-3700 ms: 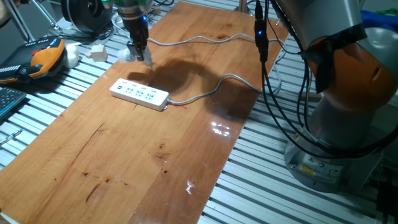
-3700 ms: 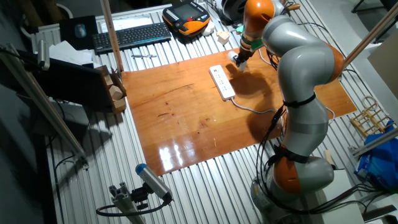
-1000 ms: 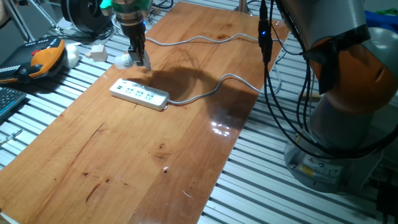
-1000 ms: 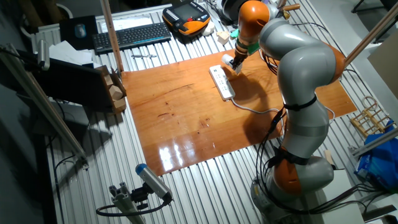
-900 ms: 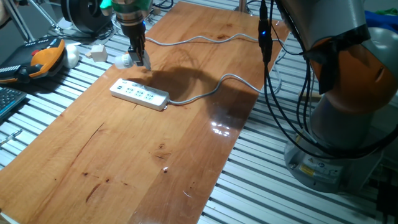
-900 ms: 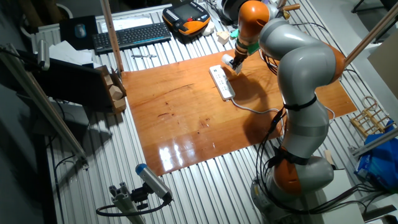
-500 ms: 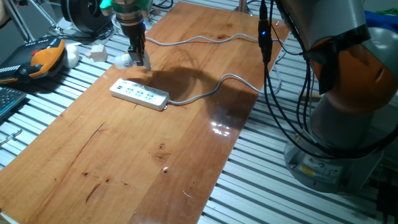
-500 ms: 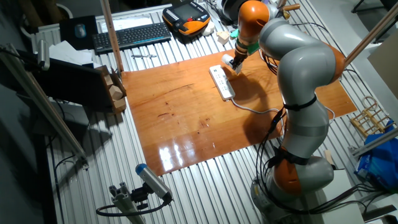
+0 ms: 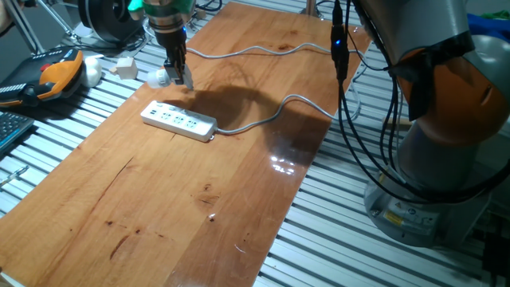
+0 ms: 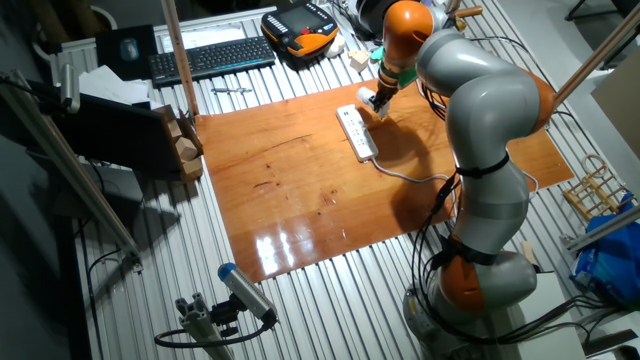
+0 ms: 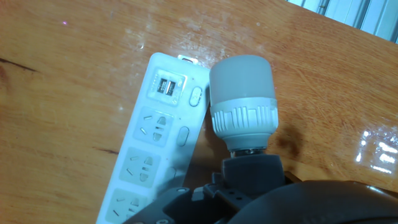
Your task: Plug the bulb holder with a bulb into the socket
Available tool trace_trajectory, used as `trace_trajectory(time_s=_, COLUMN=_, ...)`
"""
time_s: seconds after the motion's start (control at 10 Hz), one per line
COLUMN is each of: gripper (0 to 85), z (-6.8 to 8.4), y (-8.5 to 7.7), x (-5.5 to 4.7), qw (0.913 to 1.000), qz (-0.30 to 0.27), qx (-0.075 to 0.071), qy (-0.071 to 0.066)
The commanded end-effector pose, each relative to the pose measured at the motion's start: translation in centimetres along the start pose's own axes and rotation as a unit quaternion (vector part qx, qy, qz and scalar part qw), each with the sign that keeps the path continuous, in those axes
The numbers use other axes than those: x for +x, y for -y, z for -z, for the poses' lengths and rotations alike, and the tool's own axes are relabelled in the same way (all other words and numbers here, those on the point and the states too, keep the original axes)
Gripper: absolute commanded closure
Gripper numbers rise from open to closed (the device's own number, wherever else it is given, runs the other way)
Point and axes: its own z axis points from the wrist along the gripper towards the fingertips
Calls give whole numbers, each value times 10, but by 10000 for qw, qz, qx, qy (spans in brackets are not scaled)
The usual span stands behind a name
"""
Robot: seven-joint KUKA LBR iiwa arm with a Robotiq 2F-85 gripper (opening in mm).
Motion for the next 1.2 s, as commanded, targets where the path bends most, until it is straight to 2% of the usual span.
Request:
trace_trajectory(time_s=0.0, gripper=850, z=0, y=0, x=0, qw=10000, qz=0, qx=0, qy=0)
trace_trajectory(time_s=0.8, gripper=850, z=0, y=0, x=0, qw=10000, qz=-7, qx=3, qy=7)
trace_trajectory(time_s=1.1, gripper=850, z=0, y=0, x=-1, qw=9999, qz=-71, qx=-84, qy=-49)
